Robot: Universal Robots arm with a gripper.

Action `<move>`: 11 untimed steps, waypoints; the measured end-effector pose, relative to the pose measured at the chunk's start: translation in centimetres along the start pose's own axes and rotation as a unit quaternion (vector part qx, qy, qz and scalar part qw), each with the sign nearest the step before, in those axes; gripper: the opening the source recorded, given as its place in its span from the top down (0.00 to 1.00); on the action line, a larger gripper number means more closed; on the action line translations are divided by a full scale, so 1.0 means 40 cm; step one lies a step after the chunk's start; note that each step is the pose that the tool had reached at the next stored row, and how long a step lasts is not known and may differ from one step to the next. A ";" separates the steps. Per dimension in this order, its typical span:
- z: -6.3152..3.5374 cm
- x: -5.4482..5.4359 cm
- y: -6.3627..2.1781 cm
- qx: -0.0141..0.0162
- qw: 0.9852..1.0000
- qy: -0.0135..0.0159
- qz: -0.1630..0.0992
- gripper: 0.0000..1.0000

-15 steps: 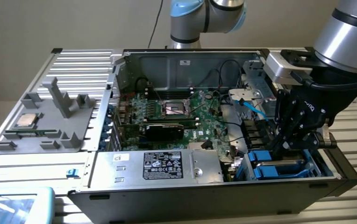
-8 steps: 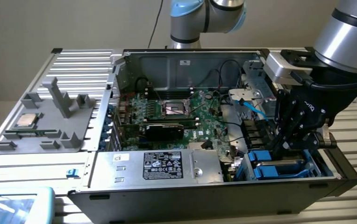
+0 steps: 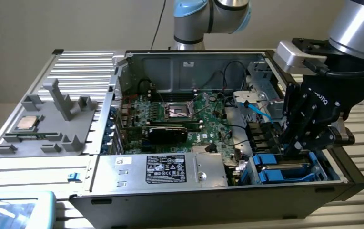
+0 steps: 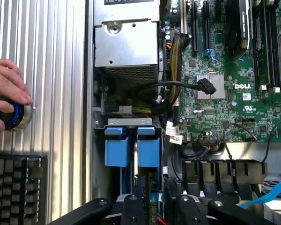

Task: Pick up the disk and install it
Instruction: 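Insert the second disk wire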

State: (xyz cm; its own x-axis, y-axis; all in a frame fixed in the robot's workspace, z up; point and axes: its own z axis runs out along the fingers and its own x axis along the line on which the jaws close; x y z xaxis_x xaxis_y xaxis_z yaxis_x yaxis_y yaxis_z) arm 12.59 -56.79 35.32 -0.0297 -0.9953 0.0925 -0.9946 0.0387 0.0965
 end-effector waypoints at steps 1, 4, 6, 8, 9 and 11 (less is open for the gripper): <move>-0.008 0.001 0.001 0.000 1.000 0.001 0.000 0.70; -0.023 0.000 0.001 0.000 1.000 0.003 0.000 0.70; -0.031 -0.002 0.000 0.000 1.000 0.005 0.001 0.70; -0.037 -0.006 -0.002 0.000 1.000 0.009 0.001 0.70; -0.039 -0.008 -0.003 0.000 1.000 0.010 0.001 0.70; -0.044 -0.011 -0.007 0.000 1.000 0.012 0.001 0.70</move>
State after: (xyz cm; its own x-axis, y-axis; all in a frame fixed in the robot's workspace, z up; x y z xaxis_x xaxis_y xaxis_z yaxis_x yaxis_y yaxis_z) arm 13.04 -56.19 36.98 -0.0298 -0.9927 0.1167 -0.9946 0.0410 0.0954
